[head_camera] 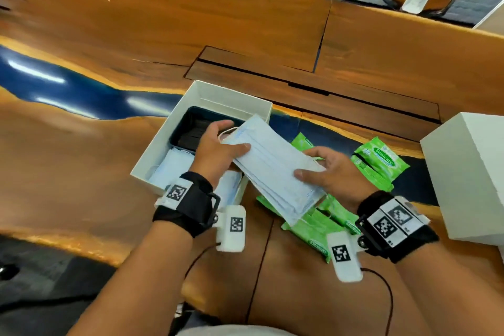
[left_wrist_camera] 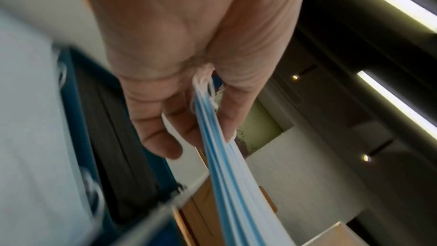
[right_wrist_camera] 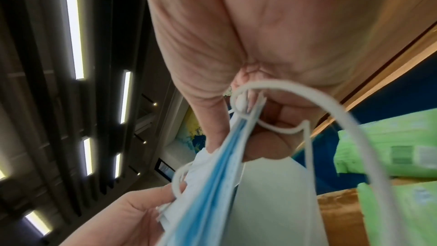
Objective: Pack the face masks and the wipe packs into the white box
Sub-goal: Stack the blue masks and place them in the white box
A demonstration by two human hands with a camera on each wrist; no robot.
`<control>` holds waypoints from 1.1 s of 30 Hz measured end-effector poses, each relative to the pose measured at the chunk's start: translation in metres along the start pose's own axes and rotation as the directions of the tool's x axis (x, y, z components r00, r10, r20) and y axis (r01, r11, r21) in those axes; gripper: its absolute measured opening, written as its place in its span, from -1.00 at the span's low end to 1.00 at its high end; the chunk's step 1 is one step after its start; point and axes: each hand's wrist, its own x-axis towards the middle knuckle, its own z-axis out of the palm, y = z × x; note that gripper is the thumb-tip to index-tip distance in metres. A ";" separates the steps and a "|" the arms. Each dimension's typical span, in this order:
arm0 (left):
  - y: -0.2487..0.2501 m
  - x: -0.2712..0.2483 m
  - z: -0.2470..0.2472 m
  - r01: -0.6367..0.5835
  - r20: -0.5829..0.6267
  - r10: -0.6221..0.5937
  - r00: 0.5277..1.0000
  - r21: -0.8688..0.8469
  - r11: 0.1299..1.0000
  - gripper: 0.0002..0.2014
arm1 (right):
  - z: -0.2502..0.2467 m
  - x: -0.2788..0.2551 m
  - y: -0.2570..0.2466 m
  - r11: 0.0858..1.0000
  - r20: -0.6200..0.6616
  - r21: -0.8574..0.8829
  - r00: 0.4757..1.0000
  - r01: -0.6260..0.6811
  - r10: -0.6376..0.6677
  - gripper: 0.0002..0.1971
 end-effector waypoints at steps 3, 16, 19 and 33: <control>0.013 0.008 -0.046 -0.042 -0.008 0.046 0.999 0.279 0.959 -0.48 | 0.030 0.017 -0.012 1.000 0.057 -0.011 0.998 0.021 -0.020 -0.70; -0.009 0.036 -0.134 -0.063 0.063 0.007 0.998 0.994 0.089 -0.46 | 0.156 0.093 -0.026 0.652 0.221 -0.732 0.974 0.197 -0.046 -0.77; -0.014 0.035 -0.125 -0.107 0.104 -0.028 0.994 0.978 -0.180 -0.45 | 0.164 0.097 -0.023 0.502 0.250 -0.838 0.968 0.211 0.011 -0.80; -0.019 0.041 -0.111 -0.422 0.326 -0.311 0.893 0.847 -0.323 -0.66 | 0.182 0.082 -0.025 0.328 0.470 -0.858 0.862 0.396 0.189 -0.88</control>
